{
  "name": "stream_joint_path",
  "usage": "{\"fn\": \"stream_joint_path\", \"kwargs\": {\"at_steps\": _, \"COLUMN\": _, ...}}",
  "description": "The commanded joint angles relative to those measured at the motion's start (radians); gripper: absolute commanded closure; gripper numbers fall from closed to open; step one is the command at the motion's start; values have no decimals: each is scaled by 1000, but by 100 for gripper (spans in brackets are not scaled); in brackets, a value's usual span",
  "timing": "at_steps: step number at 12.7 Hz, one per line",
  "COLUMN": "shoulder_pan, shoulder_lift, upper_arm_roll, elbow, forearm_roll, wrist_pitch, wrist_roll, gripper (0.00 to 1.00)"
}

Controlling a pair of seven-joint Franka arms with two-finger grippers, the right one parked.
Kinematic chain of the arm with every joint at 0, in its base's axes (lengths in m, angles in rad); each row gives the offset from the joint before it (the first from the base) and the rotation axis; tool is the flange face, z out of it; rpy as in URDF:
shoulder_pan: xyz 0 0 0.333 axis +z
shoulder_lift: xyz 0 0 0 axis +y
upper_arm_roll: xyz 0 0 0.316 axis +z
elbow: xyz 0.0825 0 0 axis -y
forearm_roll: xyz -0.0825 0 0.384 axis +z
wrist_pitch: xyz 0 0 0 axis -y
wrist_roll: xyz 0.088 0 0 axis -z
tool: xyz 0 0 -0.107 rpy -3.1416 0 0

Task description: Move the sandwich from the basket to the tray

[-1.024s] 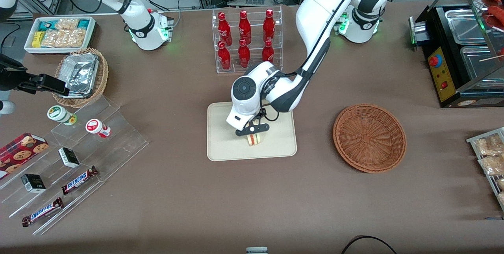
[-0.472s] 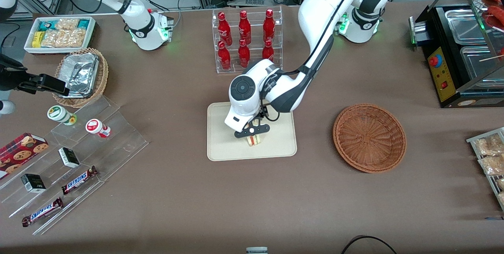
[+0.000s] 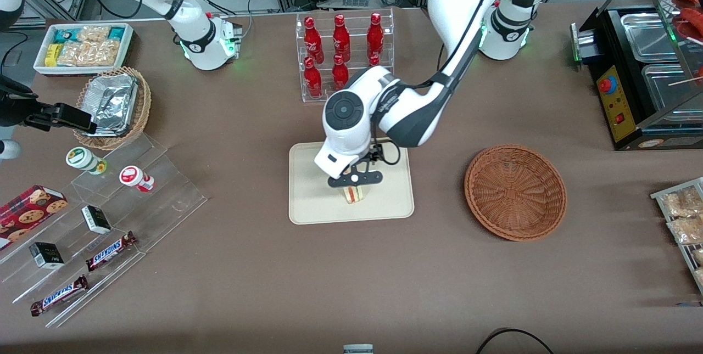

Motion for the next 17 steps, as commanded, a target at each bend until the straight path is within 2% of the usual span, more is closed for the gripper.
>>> {"fn": "stream_joint_path", "kwargs": {"at_steps": 1, "shoulder_pan": -1, "shoulder_lift": -84, "upper_arm_roll": 91, "elbow": -59, "forearm_roll": -41, "wrist_pitch": -69, "wrist_roll": 101, "gripper": 0}}
{"fn": "stream_joint_path", "kwargs": {"at_steps": 4, "shoulder_pan": -1, "shoulder_lift": -196, "upper_arm_roll": 192, "elbow": -205, "forearm_roll": -45, "wrist_pitch": -57, "wrist_roll": 262, "gripper": 0}}
{"fn": "stream_joint_path", "kwargs": {"at_steps": 6, "shoulder_pan": -1, "shoulder_lift": -251, "upper_arm_roll": 270, "elbow": -265, "forearm_roll": -76, "wrist_pitch": -51, "wrist_roll": 374, "gripper": 0}}
{"fn": "stream_joint_path", "kwargs": {"at_steps": 10, "shoulder_pan": -3, "shoulder_lift": -415, "upper_arm_roll": 387, "elbow": -438, "forearm_roll": -76, "wrist_pitch": -43, "wrist_roll": 636, "gripper": 0}}
{"fn": "stream_joint_path", "kwargs": {"at_steps": 13, "shoulder_pan": -3, "shoulder_lift": -503, "upper_arm_roll": 479, "elbow": -461, "forearm_roll": -67, "wrist_pitch": -127, "wrist_roll": 805, "gripper": 0}}
{"fn": "stream_joint_path", "kwargs": {"at_steps": 15, "shoulder_pan": -3, "shoulder_lift": -561, "upper_arm_roll": 516, "elbow": -460, "forearm_roll": -55, "wrist_pitch": -184, "wrist_roll": 836, "gripper": 0}}
{"fn": "stream_joint_path", "kwargs": {"at_steps": 17, "shoulder_pan": -4, "shoulder_lift": -603, "upper_arm_roll": 521, "elbow": -460, "forearm_roll": 5, "wrist_pitch": -235, "wrist_roll": 838, "gripper": 0}}
